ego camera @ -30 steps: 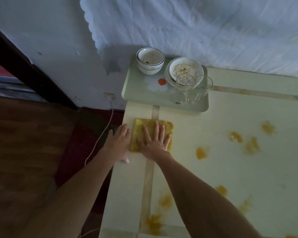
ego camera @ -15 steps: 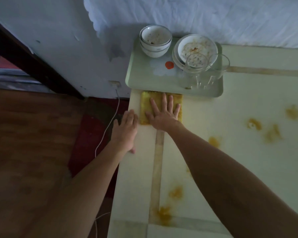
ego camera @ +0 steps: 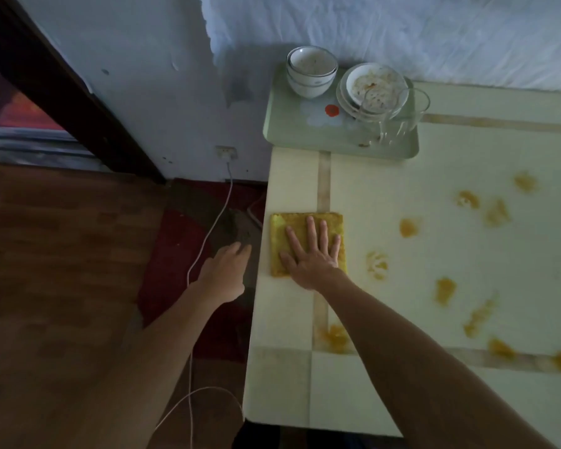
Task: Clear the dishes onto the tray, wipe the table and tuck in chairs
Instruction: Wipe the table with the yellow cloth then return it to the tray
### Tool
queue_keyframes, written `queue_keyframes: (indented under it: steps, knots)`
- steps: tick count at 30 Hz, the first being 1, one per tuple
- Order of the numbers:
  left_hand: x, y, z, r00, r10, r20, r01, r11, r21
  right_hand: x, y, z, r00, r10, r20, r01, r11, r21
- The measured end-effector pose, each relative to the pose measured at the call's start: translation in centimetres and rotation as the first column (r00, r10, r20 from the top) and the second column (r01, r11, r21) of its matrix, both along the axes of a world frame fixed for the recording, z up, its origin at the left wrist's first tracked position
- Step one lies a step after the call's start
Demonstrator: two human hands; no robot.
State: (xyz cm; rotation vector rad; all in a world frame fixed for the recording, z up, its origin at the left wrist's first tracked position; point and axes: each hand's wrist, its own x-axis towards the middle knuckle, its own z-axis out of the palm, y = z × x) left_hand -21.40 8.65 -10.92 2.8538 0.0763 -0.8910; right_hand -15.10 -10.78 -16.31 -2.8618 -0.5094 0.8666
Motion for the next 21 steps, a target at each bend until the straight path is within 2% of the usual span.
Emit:
queue_keyframes:
  steps: [5, 9, 16, 18, 21]
  knots:
    - [-4.3, 0.8, 0.6, 0.999, 0.033, 0.026, -0.03, 0.994, -0.108, -7.9, 0.4, 0.4, 1.0, 0.006, -0.01, -0.006, 1.0, 0.007]
    - [-6.4, 1.0, 1.5, 0.999, 0.021, 0.035, -0.016, 0.99, -0.139, -14.9, 0.1, 0.6, 0.998, 0.051, 0.049, -0.05, 0.999, -0.019]
    - [-8.5, -0.9, 1.8, 0.99, -0.098, 0.1, 0.114, 0.979, -0.17, -23.8, -2.9, 1.2, 0.992, 0.113, 0.05, -0.111, 0.993, -0.043]
    - [-8.8, -2.2, 1.6, 0.982, -0.139, 0.124, 0.163, 0.965, -0.207, -24.6, -4.2, 1.4, 0.995, 0.085, 0.043, -0.084, 0.996, -0.041]
    - [-9.2, -4.5, 1.3, 0.96, -0.246, 0.131, 0.264, 0.954, -0.141, -24.7, -6.1, 1.7, 0.999, -0.018, 0.028, 0.019, 0.999, -0.026]
